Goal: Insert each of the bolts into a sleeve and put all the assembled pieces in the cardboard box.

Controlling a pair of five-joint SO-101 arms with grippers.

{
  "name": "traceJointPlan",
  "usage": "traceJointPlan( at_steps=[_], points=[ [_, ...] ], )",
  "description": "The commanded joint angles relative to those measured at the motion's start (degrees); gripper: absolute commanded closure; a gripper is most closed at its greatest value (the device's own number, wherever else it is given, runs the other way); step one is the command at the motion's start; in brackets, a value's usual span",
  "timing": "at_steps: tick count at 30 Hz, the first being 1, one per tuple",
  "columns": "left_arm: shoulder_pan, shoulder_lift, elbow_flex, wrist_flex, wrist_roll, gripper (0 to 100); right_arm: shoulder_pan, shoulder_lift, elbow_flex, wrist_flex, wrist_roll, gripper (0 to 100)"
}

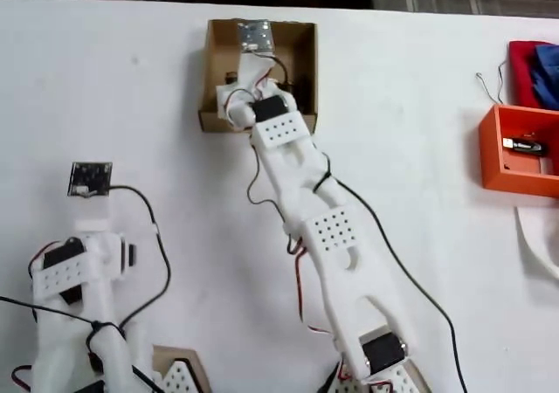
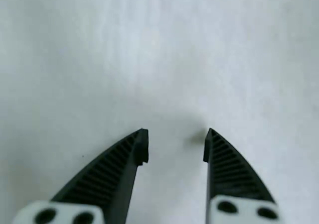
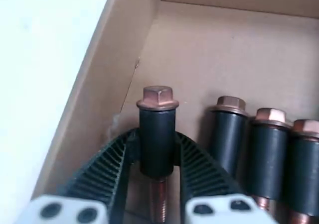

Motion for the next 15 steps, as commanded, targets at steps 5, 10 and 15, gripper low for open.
traceJointPlan(
  at_steps=[5,10,15],
  points=[
    [-0.3,-1.2,-0.1,-1.0,0.1,80,-0.7,-0.7,-0.4,-0.2,-0.4,97.1],
    [-0.3,-1.2,-0.1,-1.0,0.1,80,-0.7,-0.7,-0.4,1.1,-1.9,90.8],
    [-0.3,-1.2,-0.1,-1.0,0.1,80,0.1,-0.1,-0.4,1.6,-2.9,92.5]
  ],
)
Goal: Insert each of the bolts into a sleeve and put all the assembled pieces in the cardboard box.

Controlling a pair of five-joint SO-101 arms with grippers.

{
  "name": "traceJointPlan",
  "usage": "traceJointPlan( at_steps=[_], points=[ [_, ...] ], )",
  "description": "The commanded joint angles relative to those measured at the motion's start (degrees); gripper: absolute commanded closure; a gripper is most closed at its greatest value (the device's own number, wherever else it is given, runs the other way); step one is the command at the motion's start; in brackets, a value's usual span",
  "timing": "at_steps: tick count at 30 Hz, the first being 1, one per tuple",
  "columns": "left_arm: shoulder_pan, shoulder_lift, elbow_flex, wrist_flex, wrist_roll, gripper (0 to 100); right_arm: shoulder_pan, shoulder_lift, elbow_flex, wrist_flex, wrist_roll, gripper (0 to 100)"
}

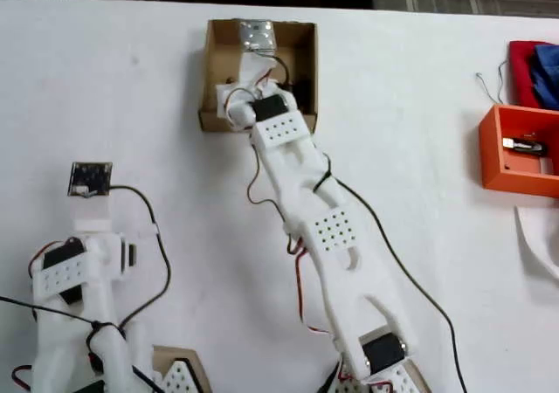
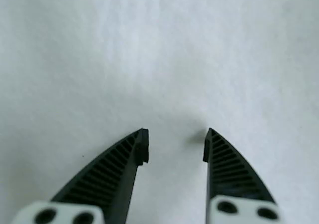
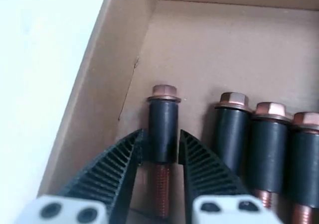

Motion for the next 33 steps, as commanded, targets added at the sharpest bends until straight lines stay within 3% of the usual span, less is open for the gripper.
traceJointPlan(
  at_steps=[1,8,14,19,28,31,33],
  points=[
    [-0.3,-1.2,-0.1,-1.0,0.1,80,0.3,0.1,-0.6,0.4,-0.4,92.5],
    [-0.3,-1.2,-0.1,-1.0,0.1,80,2.2,-1.1,-3.5,1.6,1.0,92.5],
    [-0.3,-1.2,-0.1,-1.0,0.1,80,4.1,-5.2,-12.5,7.6,9.2,92.5],
    [-0.3,-1.2,-0.1,-1.0,0.1,80,6.5,-9.9,-22.4,18.4,9.8,92.5],
    [0.6,-1.3,-2.5,-0.4,0.2,80,10.2,-32.2,-21.5,43.6,9.8,92.5],
    [1.6,-1.3,-8.8,4.0,1.6,80,11.2,-38.8,-20.7,47.5,9.8,92.5],
    [1.4,-1.3,-16.1,9.8,6.5,80,12.6,-43.3,-20.0,47.5,9.8,92.5]
  ],
)
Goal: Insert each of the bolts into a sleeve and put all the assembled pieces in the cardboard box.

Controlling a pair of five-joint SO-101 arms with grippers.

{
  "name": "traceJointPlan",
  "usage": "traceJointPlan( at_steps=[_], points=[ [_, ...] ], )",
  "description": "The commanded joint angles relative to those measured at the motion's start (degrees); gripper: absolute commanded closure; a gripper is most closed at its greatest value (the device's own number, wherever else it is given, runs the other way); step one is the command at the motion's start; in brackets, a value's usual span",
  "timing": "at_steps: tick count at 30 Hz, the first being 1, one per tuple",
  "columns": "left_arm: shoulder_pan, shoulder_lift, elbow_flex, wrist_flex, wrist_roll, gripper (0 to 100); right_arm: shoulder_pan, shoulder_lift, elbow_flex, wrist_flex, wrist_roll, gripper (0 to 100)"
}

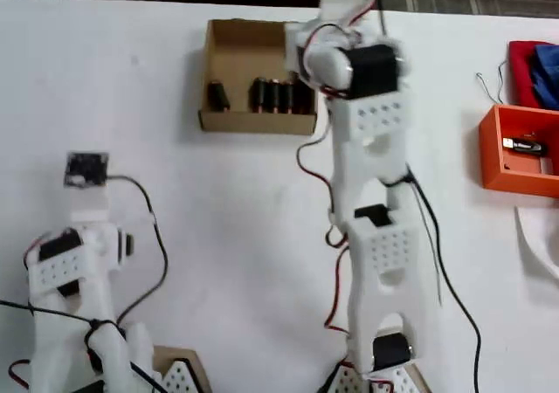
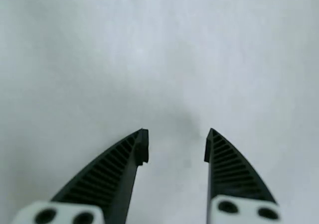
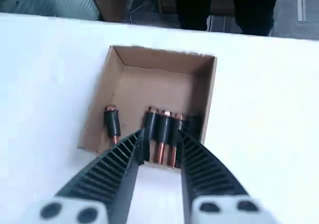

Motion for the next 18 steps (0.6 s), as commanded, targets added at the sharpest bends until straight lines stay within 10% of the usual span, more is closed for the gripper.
traceJointPlan(
  at_steps=[1,9,18],
  points=[
    [0.5,-1.3,-14.2,9.8,7.6,80,2.5,-11.6,-0.4,1.9,0.6,92.5],
    [1.6,-1.3,-44.2,42.1,18.5,80,2.7,-47.3,39.3,2.0,3.5,92.6],
    [1.7,-1.3,-48.1,53.7,13.7,79,7.3,-100.9,107.6,-2.9,8.8,92.3]
  ],
)
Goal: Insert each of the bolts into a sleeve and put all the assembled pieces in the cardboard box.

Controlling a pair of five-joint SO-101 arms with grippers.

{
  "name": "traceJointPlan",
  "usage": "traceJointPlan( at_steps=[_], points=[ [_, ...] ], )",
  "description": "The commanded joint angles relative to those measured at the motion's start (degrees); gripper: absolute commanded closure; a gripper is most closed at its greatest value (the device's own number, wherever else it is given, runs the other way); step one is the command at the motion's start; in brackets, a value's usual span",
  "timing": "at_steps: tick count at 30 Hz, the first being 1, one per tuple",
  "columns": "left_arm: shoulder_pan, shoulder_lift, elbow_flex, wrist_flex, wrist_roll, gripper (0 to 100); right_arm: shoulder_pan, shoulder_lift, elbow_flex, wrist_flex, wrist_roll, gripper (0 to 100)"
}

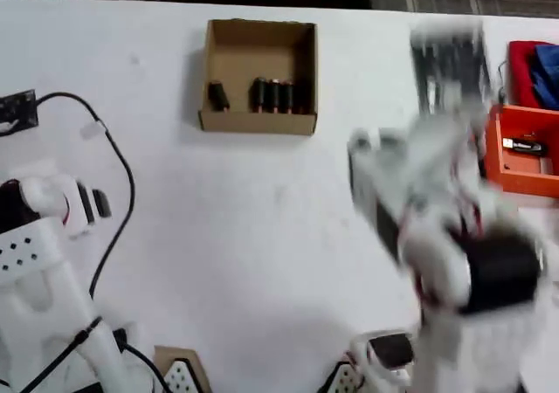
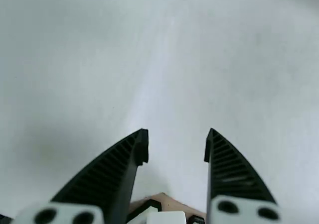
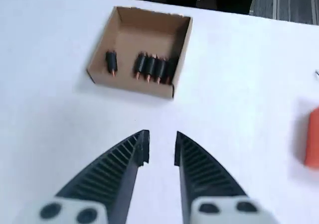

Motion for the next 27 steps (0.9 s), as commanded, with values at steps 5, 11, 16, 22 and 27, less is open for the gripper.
traceJointPlan(
  at_steps=[5,11,16,22,27],
  points=[
    [0.6,-1.9,-2.4,3.7,-12.7,80,8.6,-43.5,47.2,-14.5,4.7,92.3],
    [0.6,-16.6,-2.7,3.1,-13.0,79,8.8,-59.2,69.7,-19.0,11.4,92.5],
    [0.7,-36.8,-0.7,2.4,-13.1,79,8.8,-55.7,73.4,-19.1,7.1,92.5],
    [3.1,-53.8,14.2,-2.3,-18.9,79,6.4,-55.7,78.9,-19.1,3.2,92.5],
    [5.1,-63.1,32.1,-7.5,-11.5,79,7.2,-55.7,88.9,-27.9,3.0,92.6]
  ],
)
